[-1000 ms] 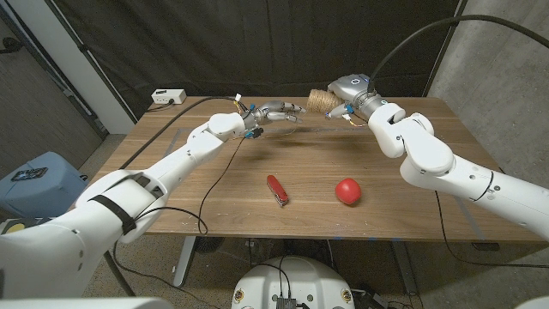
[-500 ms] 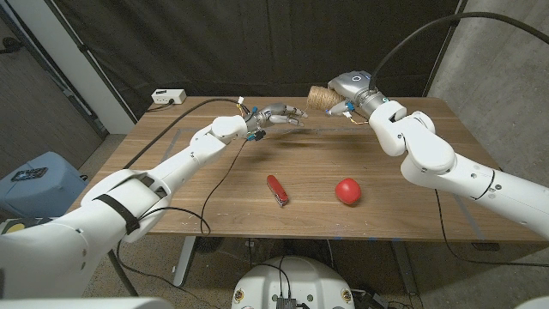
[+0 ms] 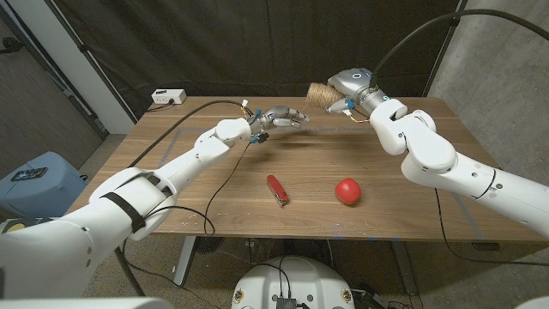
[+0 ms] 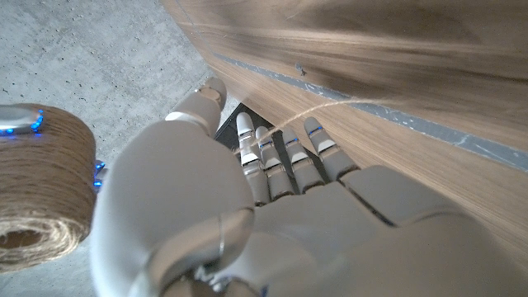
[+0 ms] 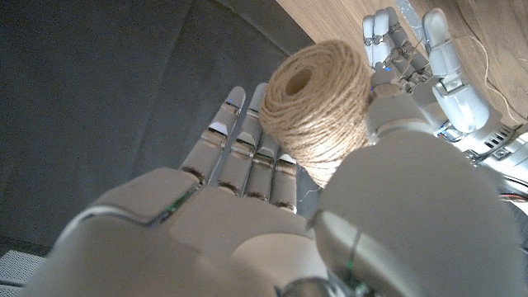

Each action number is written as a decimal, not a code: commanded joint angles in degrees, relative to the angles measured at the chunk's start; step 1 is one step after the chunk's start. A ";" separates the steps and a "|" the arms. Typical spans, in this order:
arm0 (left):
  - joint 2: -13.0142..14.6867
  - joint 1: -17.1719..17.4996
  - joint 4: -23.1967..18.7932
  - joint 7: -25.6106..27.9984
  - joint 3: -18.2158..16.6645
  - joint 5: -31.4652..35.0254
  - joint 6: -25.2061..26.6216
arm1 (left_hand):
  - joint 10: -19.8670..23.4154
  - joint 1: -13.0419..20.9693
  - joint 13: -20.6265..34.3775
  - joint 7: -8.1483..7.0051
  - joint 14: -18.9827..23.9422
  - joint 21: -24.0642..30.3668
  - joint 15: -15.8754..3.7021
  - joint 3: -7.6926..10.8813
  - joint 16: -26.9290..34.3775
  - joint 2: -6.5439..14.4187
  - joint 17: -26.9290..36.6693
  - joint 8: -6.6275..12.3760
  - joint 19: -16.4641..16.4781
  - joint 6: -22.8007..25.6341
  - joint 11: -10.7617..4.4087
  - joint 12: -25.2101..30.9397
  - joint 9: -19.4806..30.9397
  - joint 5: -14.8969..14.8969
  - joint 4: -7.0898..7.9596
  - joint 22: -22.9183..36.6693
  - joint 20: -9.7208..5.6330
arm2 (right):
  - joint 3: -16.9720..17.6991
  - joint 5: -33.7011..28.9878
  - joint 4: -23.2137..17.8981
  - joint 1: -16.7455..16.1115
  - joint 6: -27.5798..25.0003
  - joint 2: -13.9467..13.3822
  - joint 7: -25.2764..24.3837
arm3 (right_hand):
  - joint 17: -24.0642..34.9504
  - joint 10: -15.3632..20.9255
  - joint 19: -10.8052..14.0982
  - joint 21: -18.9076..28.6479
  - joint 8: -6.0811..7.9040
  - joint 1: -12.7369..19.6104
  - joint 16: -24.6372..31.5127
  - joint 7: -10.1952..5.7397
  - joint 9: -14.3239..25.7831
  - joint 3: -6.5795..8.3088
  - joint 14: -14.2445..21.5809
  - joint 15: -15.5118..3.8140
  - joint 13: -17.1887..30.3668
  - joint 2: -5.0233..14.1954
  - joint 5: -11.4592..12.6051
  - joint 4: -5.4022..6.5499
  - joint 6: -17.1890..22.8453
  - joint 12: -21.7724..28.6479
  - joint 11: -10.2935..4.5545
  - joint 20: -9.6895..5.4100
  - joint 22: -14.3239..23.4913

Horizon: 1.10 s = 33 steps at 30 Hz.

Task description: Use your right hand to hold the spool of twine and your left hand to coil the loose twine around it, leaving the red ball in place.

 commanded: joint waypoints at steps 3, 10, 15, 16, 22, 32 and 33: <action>-2.02 -0.72 2.66 1.40 1.04 1.09 -1.24 | 1.54 0.90 0.38 -0.33 1.16 0.63 -0.25 -0.37 0.48 0.37 0.31 0.47 0.84 1.81 -0.22 0.46 -0.08 0.42 0.04 0.10 0.27 | 0.57 0.97 -0.32 0.08 0.03 0.16 -0.49 | 0.45 2.20 0.21 0.00 0.29 2.02 0.09 -1.84 0.16 0.01 0.45 -4.20 0.34 2.41 0.38 0.09 2.81 0.83 -1.61 -0.44 0.10; -3.30 -1.54 4.71 1.50 1.78 1.77 -1.98 | 2.13 1.16 0.51 -0.41 1.71 0.81 -0.32 -0.67 0.63 0.65 0.33 0.57 1.30 2.63 -0.38 0.57 -0.11 0.58 0.08 0.13 0.20 | 1.07 1.89 -0.62 -0.19 0.31 -0.28 -1.15 | 0.57 2.31 0.24 0.01 0.30 2.08 0.05 -1.84 0.20 -0.04 0.59 -4.24 0.54 2.49 0.40 0.10 2.89 0.97 -2.00 -0.44 0.11; -3.85 -1.72 5.17 1.87 2.10 2.12 -2.20 | 2.63 1.25 0.61 -0.13 2.17 0.86 -0.42 -0.93 0.79 0.88 0.36 0.69 1.44 3.34 -0.34 0.68 -0.12 0.67 0.16 0.15 0.24 | 1.32 2.03 -0.78 -0.34 -0.03 -0.30 -1.67 | 0.53 2.48 0.31 0.03 0.34 2.08 -0.06 -1.88 0.21 -0.01 0.76 -4.30 0.42 2.50 0.43 0.12 3.04 0.94 -2.16 -0.45 0.11; -3.92 -1.72 5.21 2.04 2.16 2.23 -2.30 | 3.05 1.28 0.65 -0.26 2.38 0.93 -0.49 -1.02 0.86 0.99 0.38 0.69 1.61 3.49 -0.45 0.81 -0.12 0.70 0.20 0.15 0.31 | 1.34 2.04 -0.82 -0.31 -0.07 -0.33 -1.62 | 0.51 2.51 0.35 0.04 0.34 2.06 -0.07 -1.93 0.19 0.00 0.83 -4.31 0.41 2.50 0.44 0.14 3.08 0.95 -2.20 -0.48 0.11; -4.46 -1.89 5.97 2.25 2.28 2.27 -3.03 | 5.01 1.38 0.95 -0.29 3.97 1.42 -0.88 -1.68 1.50 2.20 0.55 1.36 2.82 6.57 -0.47 1.32 -0.18 0.97 0.45 0.23 0.19 | 1.24 1.87 -0.65 -0.02 -0.30 -0.02 -1.77 | 0.75 2.87 0.60 0.13 0.45 2.23 0.19 -1.92 0.12 -0.08 1.37 -4.56 0.42 2.64 0.43 0.11 3.54 1.07 -2.33 -0.53 0.11; -4.41 -1.64 5.51 2.68 2.30 2.37 -3.15 | 8.99 1.98 1.35 -0.94 6.90 2.09 -1.94 -2.47 2.39 2.82 0.47 2.05 4.38 10.42 -1.10 2.48 -0.23 1.26 0.13 0.33 -0.22 | 0.79 1.53 -0.16 0.73 -0.10 0.50 -1.44 | 0.83 3.11 0.81 0.18 0.50 2.42 0.09 -1.94 -0.02 -0.07 1.59 -4.81 0.35 2.70 0.46 0.06 3.98 1.08 -2.43 -0.74 0.10; -4.38 -1.64 5.39 2.65 2.37 2.44 -3.11 | 9.24 2.04 1.38 -0.98 7.07 2.14 -1.98 -2.52 2.42 2.83 0.45 2.16 4.48 10.84 -1.10 2.56 -0.22 1.28 0.10 0.34 -0.22 | 0.74 1.46 -0.08 0.80 -0.08 0.54 -1.44 | 0.79 3.15 0.82 0.18 0.53 2.45 0.05 -2.00 -0.02 -0.06 1.69 -4.79 0.37 2.64 0.47 0.04 4.08 1.10 -2.28 -0.74 0.10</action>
